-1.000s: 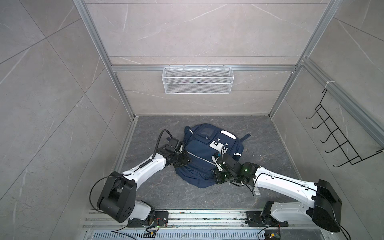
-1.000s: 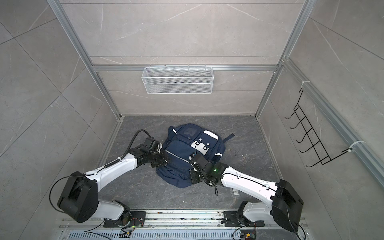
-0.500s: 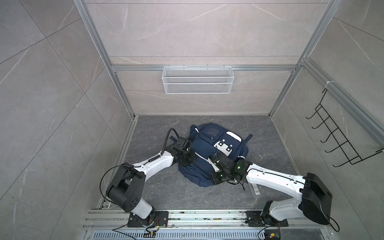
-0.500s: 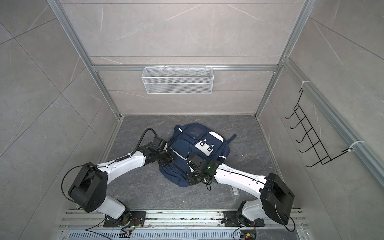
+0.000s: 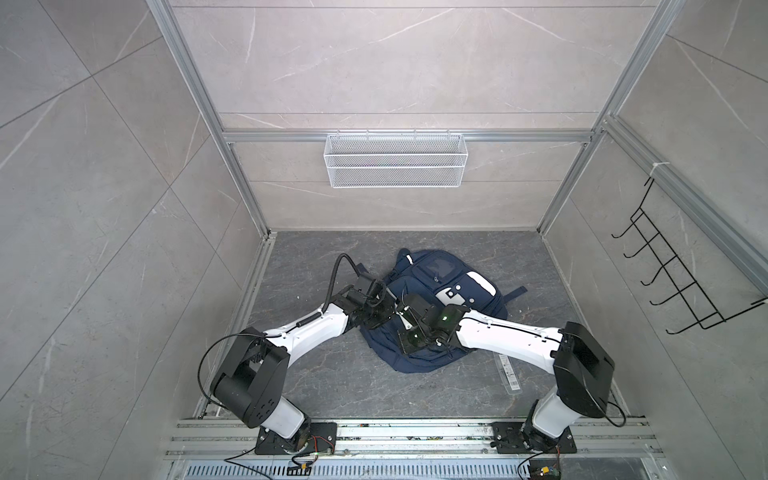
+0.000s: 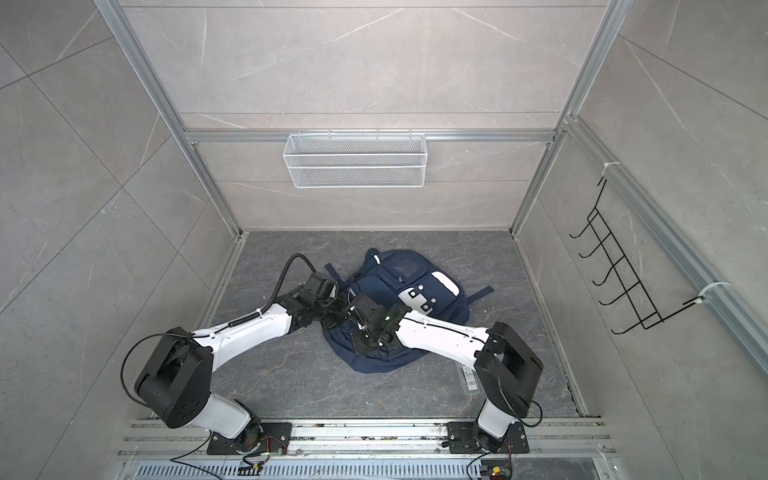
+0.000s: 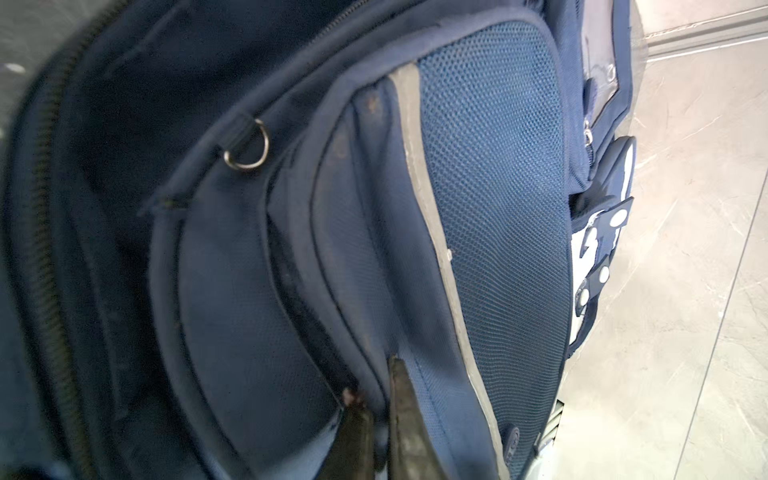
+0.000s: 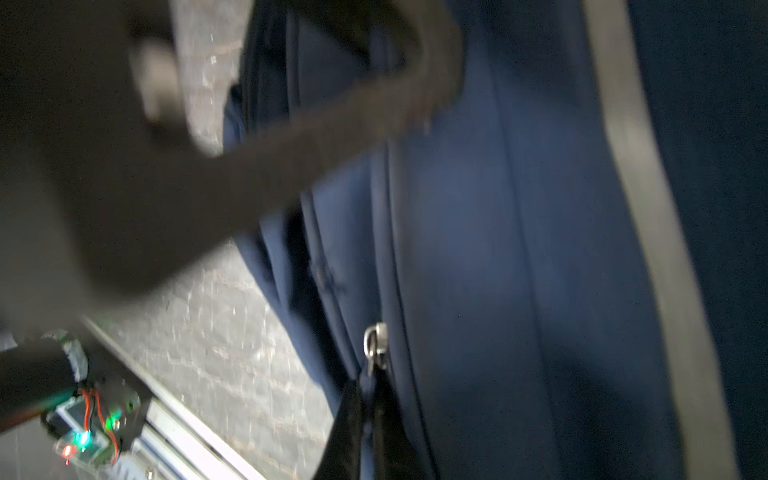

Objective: Pack the student bag

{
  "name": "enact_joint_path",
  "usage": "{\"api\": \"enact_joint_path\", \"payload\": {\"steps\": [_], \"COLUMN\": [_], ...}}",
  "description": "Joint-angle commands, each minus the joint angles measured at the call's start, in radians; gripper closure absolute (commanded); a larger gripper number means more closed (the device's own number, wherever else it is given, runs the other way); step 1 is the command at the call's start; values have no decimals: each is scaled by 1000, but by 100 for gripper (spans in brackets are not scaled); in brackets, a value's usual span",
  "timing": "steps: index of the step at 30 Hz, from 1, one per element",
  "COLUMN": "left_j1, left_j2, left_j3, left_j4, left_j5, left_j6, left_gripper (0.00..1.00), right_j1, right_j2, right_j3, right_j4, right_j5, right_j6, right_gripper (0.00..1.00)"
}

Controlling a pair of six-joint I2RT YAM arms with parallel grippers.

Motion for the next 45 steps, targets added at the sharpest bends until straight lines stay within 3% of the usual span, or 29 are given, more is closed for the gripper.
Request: {"api": "enact_joint_path", "payload": {"steps": [1,6,8,11,14,18,23,28,30,39,45], "left_j1": [-19,25,35,43,56,84,102,100,85,78,78], "left_j2": [-58,-145,-164,-169,-175,-144,8,248,316,436,369], "left_j3": [-12,-92,-118,-102,-58,60,238,446,501,575,558], "left_j4": [48,39,41,-8,-73,-178,-272,-315,-321,-263,-288], "left_j5": [24,-6,-4,-8,-40,-91,-121,-3,-5,70,-24], "left_j6": [-6,-14,-15,28,84,200,344,454,493,554,547], "left_gripper": [100,100,91,70,64,61,61,61,61,60,60], "right_j1": [-23,-142,-158,-163,-163,-162,-162,-160,-158,-156,-154], "right_j2": [22,-20,-32,-69,-108,-167,-252,-329,-356,-406,-406], "right_j3": [75,-21,-28,-45,-83,-153,-253,-332,-349,-396,-414], "right_j4": [115,176,161,149,147,148,141,140,125,116,118], "right_j5": [12,-45,-49,-53,-58,-86,-123,-149,-147,-156,-155], "right_j6": [30,76,60,48,54,62,76,98,99,99,99], "right_gripper": [100,100,100,100,100,100,100,100,100,100,100]}}
